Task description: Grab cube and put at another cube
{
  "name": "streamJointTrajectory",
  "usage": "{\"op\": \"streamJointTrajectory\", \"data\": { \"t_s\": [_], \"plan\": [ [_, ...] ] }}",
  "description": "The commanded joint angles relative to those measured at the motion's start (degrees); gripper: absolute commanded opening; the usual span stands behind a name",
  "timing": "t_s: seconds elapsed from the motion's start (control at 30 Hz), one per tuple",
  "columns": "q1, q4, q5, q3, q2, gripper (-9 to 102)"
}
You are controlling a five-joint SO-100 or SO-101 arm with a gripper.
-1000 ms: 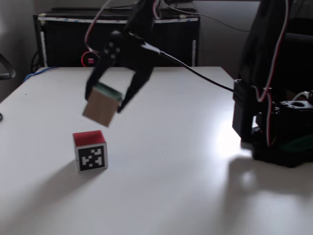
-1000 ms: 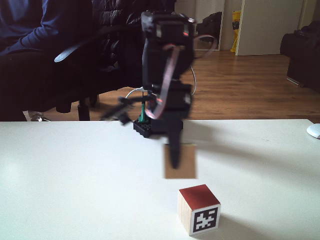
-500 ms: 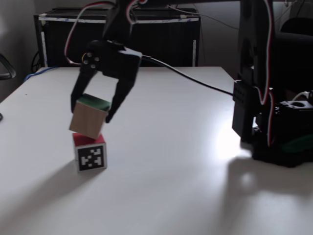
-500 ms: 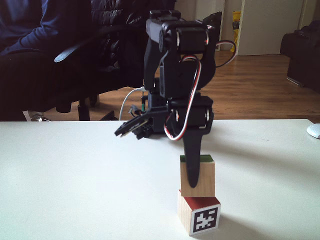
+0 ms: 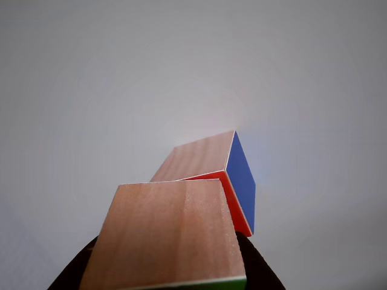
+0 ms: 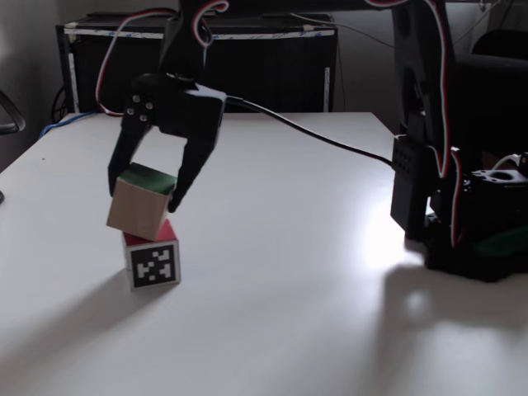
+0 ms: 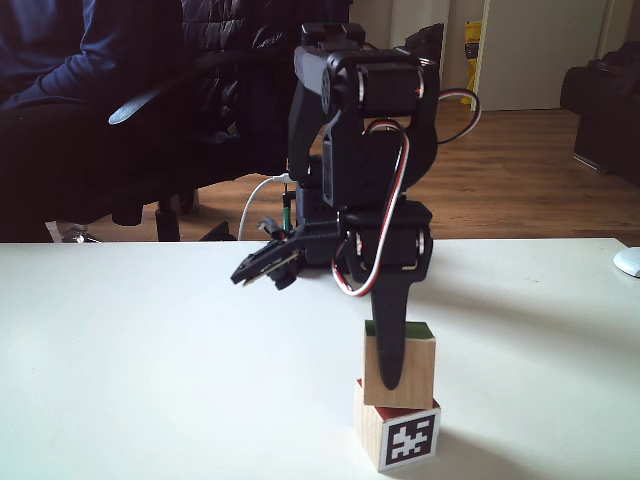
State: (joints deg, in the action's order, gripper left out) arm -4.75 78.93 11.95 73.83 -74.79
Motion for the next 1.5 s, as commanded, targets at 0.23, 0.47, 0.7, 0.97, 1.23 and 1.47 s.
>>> {"op": "streamJointTrajectory", "data": {
  "t_s": [0.23,0.47,0.7,0.97,1.23,1.47],
  "plan": [
    [0.62,4.04,0.79,-4.39,1.67,36],
    [-0.18,4.57,1.67,-5.27,1.76,40],
    [0.62,8.44,2.55,-5.71,-1.05,44],
    [6.94,7.56,2.11,19.60,-37.79,43],
    [7.29,-3.60,-0.35,52.38,-73.39,41],
    [1.93,-11.60,-4.22,65.92,-80.42,41]
  ]
}}
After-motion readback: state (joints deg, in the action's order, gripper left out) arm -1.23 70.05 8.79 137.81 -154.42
